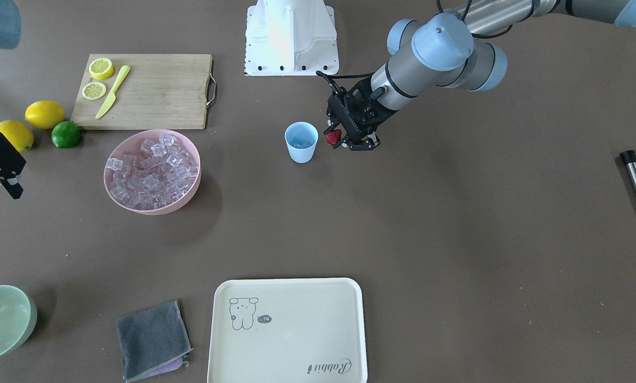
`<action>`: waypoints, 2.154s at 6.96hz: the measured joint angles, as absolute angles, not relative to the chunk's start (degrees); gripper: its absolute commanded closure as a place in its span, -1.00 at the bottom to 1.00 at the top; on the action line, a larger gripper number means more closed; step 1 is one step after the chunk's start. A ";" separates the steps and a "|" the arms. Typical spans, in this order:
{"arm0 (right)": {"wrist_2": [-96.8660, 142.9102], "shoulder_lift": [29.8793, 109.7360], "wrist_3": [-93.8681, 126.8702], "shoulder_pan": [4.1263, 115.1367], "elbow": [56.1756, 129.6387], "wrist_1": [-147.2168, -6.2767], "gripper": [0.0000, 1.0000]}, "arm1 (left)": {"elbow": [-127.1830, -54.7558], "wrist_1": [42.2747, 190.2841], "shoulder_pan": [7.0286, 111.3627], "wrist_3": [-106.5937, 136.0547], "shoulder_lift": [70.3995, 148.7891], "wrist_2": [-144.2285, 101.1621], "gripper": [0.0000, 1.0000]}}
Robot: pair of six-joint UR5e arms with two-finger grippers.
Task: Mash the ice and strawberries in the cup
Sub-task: 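Lift the strawberry with the left gripper and carry it to the light-blue cup, then lower the strawberry into the cup and open the left gripper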
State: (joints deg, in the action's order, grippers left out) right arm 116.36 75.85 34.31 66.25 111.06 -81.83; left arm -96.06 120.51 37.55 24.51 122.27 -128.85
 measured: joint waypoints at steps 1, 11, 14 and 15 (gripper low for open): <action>116.37 75.85 34.29 66.25 111.12 -81.83 -0.99 | -94.41 124.04 36.42 24.61 122.29 -128.80 1.00; 116.22 76.85 33.95 66.27 111.22 -81.83 -0.99 | -87.44 137.46 30.41 28.32 124.41 -126.13 0.20; 116.27 77.38 34.04 66.32 111.58 -81.83 -0.99 | -87.53 139.43 30.57 28.57 124.30 -126.12 -0.36; 116.28 77.71 34.03 66.32 111.87 -81.83 -0.99 | -87.53 139.59 30.74 28.51 124.28 -126.12 -0.44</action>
State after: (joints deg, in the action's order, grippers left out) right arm 116.28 77.71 34.03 66.32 111.87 -81.83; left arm -87.53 139.59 30.74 28.51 124.28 -126.12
